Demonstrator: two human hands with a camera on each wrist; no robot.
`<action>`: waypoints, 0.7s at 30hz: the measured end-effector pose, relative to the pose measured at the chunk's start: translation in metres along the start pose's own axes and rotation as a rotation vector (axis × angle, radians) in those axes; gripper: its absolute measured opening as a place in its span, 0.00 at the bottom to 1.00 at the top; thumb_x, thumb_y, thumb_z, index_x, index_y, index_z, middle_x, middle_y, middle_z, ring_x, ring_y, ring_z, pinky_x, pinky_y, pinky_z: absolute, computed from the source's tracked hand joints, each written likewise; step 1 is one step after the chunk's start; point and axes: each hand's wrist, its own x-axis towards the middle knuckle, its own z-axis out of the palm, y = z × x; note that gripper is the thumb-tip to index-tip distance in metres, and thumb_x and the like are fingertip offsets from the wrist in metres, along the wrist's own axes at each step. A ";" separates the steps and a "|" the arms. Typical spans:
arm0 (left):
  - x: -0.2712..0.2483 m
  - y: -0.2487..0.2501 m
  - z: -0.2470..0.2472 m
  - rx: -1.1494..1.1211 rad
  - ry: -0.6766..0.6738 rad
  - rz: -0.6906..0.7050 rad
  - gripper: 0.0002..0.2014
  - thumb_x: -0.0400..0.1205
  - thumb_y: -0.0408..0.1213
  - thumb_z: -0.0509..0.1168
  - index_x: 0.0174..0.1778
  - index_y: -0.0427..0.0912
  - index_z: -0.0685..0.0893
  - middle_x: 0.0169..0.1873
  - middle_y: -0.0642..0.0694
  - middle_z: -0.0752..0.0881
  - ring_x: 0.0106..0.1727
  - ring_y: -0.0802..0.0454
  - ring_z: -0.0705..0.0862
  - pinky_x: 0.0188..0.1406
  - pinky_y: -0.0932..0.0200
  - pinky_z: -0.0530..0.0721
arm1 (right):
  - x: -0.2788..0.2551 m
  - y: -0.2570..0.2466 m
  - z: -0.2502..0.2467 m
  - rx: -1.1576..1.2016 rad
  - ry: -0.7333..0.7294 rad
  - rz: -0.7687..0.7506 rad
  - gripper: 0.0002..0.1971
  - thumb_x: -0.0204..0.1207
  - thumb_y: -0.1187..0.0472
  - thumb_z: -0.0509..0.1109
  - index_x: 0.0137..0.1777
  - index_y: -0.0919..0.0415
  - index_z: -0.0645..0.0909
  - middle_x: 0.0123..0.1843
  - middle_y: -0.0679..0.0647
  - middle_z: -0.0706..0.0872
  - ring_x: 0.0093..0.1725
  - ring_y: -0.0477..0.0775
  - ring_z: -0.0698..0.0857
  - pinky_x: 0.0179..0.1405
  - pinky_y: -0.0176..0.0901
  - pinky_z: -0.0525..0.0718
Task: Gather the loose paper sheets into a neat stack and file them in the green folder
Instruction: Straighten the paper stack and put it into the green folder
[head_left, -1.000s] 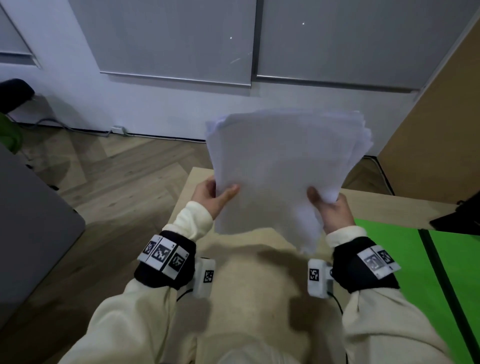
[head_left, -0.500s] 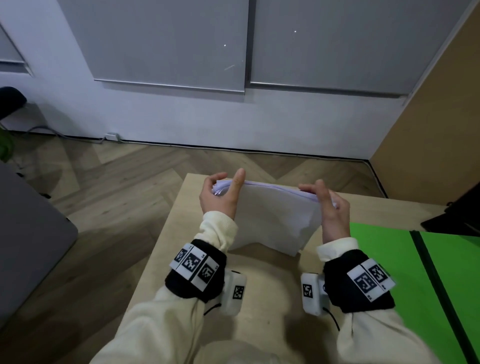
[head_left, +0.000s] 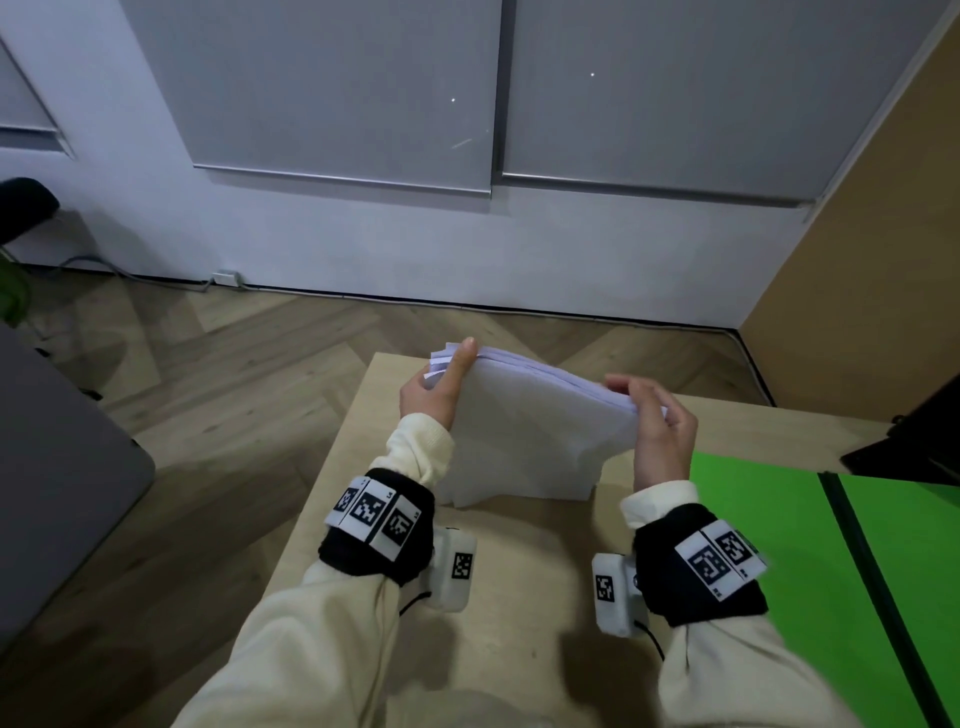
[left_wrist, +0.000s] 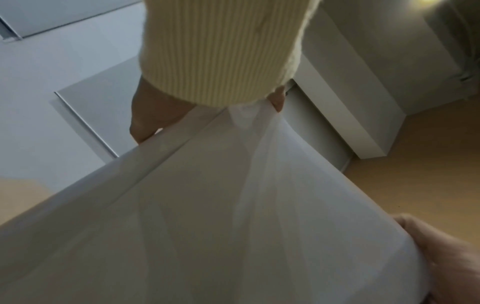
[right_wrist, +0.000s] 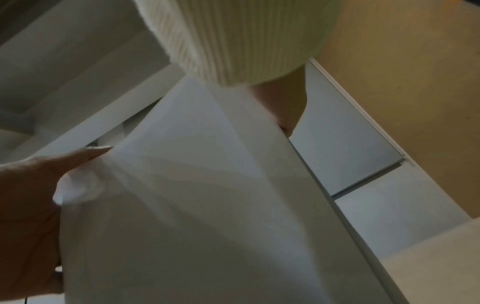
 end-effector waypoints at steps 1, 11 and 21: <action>0.001 0.000 0.000 -0.007 0.004 0.000 0.19 0.73 0.52 0.72 0.22 0.50 0.73 0.26 0.52 0.77 0.32 0.53 0.78 0.40 0.62 0.78 | 0.003 0.001 0.000 0.015 0.004 0.004 0.10 0.72 0.49 0.67 0.40 0.52 0.88 0.35 0.39 0.91 0.40 0.36 0.85 0.44 0.31 0.80; -0.004 -0.009 -0.003 0.130 -0.199 0.156 0.06 0.71 0.37 0.76 0.37 0.46 0.85 0.35 0.49 0.87 0.44 0.47 0.85 0.45 0.58 0.85 | 0.011 0.001 -0.005 -0.152 -0.157 -0.021 0.15 0.71 0.76 0.72 0.37 0.52 0.85 0.27 0.31 0.88 0.29 0.26 0.83 0.35 0.21 0.79; -0.013 -0.023 -0.012 0.093 -0.083 0.128 0.09 0.74 0.44 0.73 0.32 0.50 0.80 0.31 0.55 0.83 0.34 0.58 0.83 0.28 0.77 0.81 | -0.013 0.006 -0.026 -0.183 -0.319 0.129 0.20 0.61 0.62 0.81 0.55 0.57 0.86 0.39 0.31 0.91 0.41 0.28 0.87 0.45 0.20 0.82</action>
